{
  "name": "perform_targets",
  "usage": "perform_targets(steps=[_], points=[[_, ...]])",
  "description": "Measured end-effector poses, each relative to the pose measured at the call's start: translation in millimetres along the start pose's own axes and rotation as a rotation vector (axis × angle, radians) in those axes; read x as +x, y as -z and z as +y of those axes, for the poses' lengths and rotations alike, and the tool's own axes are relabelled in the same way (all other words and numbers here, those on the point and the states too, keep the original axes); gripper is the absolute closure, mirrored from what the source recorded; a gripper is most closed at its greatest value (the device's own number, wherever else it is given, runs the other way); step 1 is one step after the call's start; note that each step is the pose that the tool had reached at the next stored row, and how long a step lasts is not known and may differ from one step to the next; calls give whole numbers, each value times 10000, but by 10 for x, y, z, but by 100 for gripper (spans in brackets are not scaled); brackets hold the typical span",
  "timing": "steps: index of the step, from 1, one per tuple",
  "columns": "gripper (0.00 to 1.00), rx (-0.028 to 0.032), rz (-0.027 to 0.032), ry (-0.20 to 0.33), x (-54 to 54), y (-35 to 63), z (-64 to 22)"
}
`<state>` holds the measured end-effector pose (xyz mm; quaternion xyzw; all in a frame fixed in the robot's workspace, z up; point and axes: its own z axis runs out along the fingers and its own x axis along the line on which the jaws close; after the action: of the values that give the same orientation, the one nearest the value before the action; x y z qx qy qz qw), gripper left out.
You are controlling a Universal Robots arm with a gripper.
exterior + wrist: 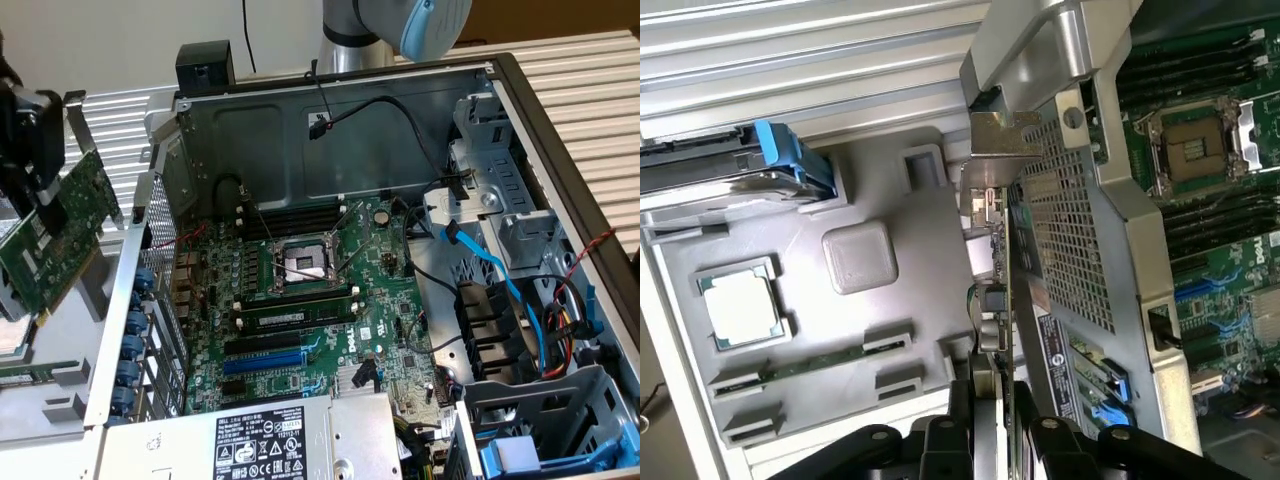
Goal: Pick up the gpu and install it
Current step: 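Pick up the gpu and move the gpu toward the slot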
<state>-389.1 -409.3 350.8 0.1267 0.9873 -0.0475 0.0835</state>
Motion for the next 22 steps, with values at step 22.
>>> perform_targets(steps=[22], points=[[73,0,-1,-1,-161,985,-55]])
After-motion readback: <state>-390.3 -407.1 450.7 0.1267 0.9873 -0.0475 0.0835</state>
